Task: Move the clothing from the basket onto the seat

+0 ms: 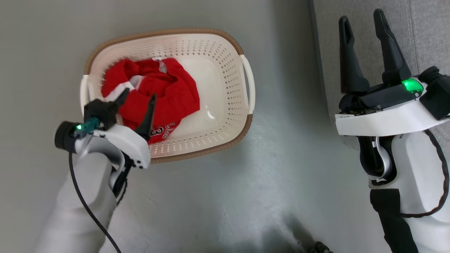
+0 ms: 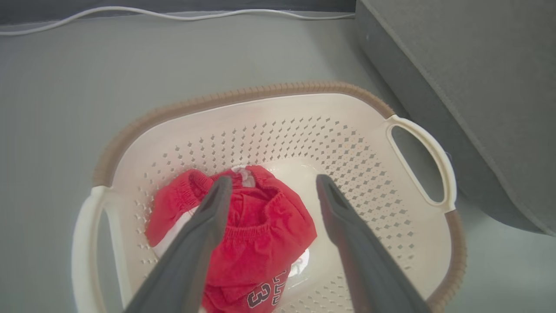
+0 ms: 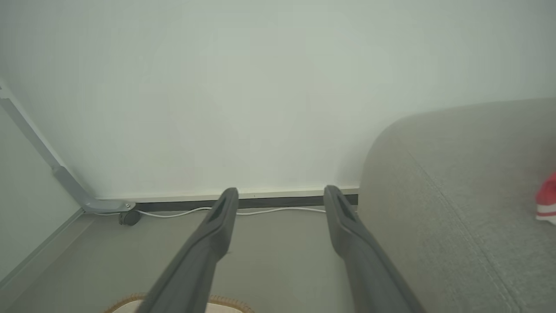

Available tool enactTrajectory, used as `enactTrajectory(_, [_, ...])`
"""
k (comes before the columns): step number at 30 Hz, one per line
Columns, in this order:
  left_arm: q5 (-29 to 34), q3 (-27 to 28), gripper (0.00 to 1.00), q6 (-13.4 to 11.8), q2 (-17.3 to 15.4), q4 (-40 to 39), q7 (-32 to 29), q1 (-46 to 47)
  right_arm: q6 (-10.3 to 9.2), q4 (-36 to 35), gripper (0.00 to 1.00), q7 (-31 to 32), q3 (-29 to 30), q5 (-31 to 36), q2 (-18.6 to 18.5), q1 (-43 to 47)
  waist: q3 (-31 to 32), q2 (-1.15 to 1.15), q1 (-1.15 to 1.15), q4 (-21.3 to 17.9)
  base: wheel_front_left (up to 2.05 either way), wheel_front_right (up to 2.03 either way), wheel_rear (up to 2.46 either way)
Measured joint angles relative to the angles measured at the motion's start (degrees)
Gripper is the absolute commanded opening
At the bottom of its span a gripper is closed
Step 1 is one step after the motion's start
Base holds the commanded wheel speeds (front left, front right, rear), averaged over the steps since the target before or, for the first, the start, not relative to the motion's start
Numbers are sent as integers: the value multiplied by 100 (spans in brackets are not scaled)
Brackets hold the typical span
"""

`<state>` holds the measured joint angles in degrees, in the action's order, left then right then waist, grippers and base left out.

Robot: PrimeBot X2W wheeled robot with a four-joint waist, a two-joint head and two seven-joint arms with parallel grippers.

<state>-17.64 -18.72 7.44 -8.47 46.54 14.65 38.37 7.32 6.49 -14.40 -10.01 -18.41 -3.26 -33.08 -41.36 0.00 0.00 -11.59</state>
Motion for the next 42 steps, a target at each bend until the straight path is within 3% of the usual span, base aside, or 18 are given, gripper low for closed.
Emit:
enactTrajectory(7, [218, -448, 100, 0, -159, 1098, 0, 909, 0, -56, 100, 0, -65, -121, 1, -69, -449, 0, 0, -217, 0, 0, 0])
enactTrajectory(19, [784, -1012, 100, -104, -111, 2287, -303, 2069, 0, -158, 100, -1, -170, -299, 7, -162, -863, 0, 0, -371, 0, 0, 0])
enactTrajectory(26, [1435, -1690, 100, -454, -92, 2603, -775, 2451, 0, -186, 100, -1, -225, -458, 10, -165, -1008, 0, 0, -489, 0, 0, 0])
enactTrajectory(42, [2179, -2569, 100, -758, -256, 2744, -1641, 2766, 0, -338, 100, -1, -332, -838, 21, -165, -1347, 0, 0, -873, 0, 0, 0])
